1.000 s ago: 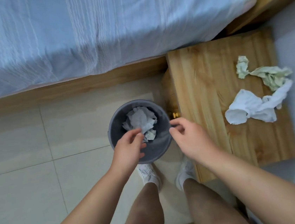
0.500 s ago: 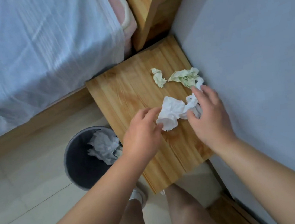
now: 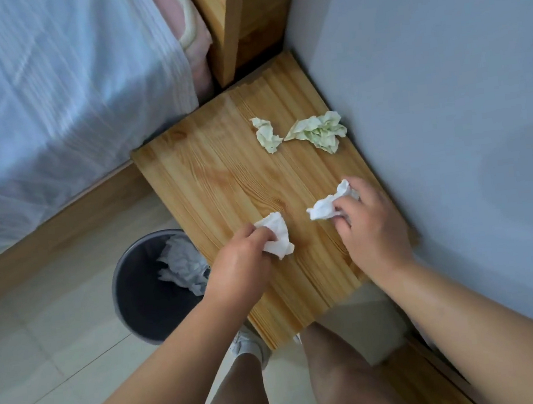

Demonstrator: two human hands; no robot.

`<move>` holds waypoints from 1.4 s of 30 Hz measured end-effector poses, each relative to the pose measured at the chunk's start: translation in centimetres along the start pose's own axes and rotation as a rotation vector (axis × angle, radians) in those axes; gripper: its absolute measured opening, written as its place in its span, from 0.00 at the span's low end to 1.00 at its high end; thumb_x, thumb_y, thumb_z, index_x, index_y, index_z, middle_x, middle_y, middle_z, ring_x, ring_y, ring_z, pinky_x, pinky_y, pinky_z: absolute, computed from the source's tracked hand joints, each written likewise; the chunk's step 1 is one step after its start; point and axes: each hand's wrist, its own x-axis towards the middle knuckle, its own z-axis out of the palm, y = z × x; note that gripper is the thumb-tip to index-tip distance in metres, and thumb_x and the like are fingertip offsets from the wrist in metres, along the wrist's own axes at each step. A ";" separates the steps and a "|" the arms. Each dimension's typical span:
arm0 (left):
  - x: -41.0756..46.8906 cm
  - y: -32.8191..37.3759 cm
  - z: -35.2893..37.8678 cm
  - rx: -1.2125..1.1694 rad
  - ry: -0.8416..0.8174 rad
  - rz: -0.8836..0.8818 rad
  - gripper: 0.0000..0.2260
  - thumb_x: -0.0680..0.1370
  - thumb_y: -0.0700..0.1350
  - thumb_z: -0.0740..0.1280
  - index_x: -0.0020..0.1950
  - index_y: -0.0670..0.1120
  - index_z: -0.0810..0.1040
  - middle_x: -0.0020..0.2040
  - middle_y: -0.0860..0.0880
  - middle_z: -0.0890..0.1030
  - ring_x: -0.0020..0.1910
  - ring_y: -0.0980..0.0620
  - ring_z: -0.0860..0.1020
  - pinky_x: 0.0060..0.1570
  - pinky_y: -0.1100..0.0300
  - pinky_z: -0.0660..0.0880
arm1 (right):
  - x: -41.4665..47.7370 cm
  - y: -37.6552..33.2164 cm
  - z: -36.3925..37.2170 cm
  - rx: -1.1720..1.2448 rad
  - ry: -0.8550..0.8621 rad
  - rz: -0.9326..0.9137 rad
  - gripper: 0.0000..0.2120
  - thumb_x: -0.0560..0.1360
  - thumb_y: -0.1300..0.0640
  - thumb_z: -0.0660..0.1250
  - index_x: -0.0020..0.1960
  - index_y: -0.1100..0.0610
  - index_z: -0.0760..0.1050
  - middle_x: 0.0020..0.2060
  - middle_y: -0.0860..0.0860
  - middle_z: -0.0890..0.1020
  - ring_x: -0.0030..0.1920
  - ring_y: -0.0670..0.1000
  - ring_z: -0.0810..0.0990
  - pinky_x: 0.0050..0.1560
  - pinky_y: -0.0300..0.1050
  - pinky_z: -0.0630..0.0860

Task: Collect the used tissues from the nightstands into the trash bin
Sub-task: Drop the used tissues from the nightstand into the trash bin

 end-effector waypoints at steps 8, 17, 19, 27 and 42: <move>-3.9 -1.1 -2.0 -0.609 0.150 -0.190 0.13 0.83 0.42 0.65 0.50 0.63 0.77 0.43 0.56 0.83 0.33 0.60 0.76 0.29 0.64 0.71 | 1.1 -2.8 -3.7 0.170 0.121 -0.076 0.15 0.83 0.58 0.67 0.39 0.63 0.74 0.37 0.54 0.77 0.38 0.56 0.74 0.37 0.48 0.69; -11.6 -8.5 -3.3 -0.916 0.419 -0.425 0.14 0.85 0.42 0.66 0.49 0.62 0.80 0.40 0.57 0.85 0.36 0.58 0.81 0.37 0.61 0.75 | -0.8 -13.1 -0.5 0.342 -0.027 -0.160 0.18 0.81 0.54 0.70 0.36 0.60 0.70 0.34 0.49 0.73 0.35 0.52 0.71 0.32 0.47 0.67; -13.2 -10.9 -2.7 -0.950 0.472 -0.486 0.11 0.86 0.46 0.66 0.49 0.62 0.80 0.38 0.55 0.85 0.35 0.61 0.80 0.39 0.60 0.76 | -1.4 -15.5 1.3 0.358 -0.103 -0.176 0.18 0.81 0.53 0.69 0.36 0.59 0.71 0.34 0.49 0.73 0.35 0.52 0.72 0.33 0.48 0.68; -17.2 -19.4 0.8 -1.039 0.583 -0.770 0.07 0.85 0.48 0.66 0.49 0.56 0.81 0.37 0.52 0.86 0.35 0.60 0.82 0.39 0.50 0.77 | -4.3 -22.9 10.2 0.254 -0.403 -0.173 0.20 0.81 0.46 0.63 0.35 0.53 0.63 0.32 0.49 0.71 0.34 0.51 0.70 0.32 0.48 0.64; -15.0 -21.1 1.0 -1.023 0.168 -0.802 0.20 0.86 0.60 0.58 0.76 0.54 0.72 0.67 0.53 0.81 0.39 0.57 0.88 0.26 0.63 0.75 | -3.5 -23.4 17.1 0.052 -0.627 -0.033 0.12 0.80 0.43 0.66 0.52 0.51 0.78 0.46 0.47 0.82 0.46 0.51 0.79 0.43 0.46 0.72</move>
